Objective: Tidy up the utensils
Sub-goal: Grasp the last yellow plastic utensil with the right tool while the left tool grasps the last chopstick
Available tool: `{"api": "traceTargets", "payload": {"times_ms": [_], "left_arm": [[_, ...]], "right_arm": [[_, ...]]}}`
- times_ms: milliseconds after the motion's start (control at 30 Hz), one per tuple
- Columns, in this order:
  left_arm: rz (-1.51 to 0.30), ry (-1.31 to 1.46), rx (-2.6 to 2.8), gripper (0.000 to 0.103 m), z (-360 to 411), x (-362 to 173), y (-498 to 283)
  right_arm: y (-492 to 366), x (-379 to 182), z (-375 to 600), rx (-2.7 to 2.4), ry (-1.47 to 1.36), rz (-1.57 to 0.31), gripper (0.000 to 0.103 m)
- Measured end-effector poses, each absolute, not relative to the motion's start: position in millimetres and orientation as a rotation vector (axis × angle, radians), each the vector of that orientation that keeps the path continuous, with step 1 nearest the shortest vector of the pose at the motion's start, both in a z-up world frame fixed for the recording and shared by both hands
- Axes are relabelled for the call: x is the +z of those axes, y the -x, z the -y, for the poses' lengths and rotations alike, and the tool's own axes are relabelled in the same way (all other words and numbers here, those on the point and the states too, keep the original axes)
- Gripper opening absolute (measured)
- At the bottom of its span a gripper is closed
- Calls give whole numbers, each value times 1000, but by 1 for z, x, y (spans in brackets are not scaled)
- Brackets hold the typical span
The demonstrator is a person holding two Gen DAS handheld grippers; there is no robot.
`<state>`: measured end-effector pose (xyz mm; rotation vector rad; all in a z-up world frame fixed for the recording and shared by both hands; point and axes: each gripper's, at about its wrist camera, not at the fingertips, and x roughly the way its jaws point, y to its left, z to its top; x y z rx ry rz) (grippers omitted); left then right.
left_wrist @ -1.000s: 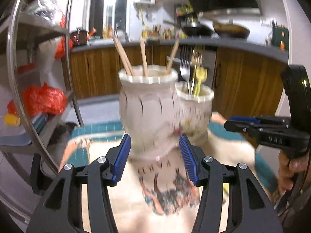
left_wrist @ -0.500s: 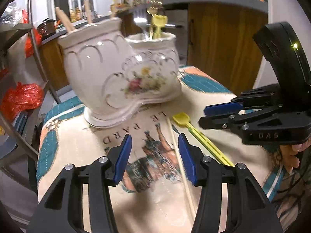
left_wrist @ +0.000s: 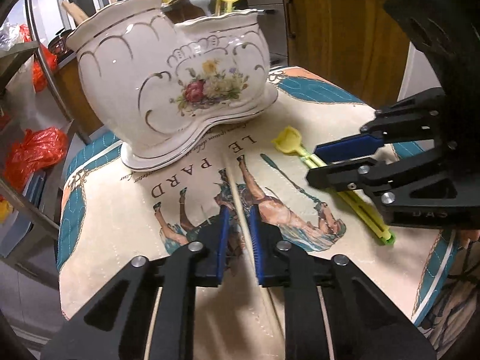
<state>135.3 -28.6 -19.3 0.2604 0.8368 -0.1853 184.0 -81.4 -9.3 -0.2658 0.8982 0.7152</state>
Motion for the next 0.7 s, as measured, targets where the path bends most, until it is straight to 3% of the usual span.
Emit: {"api": "traceTargets", "payload": {"times_ms": [400, 700], "left_arm": [[-927, -267, -193, 15, 21, -16, -149], [-1157, -331, -271, 15, 26, -6, -183]], "right_arm": [[-187, -4, 105, 691, 365, -1010, 17], [-212, -1, 82, 684, 445, -1235, 17]]}}
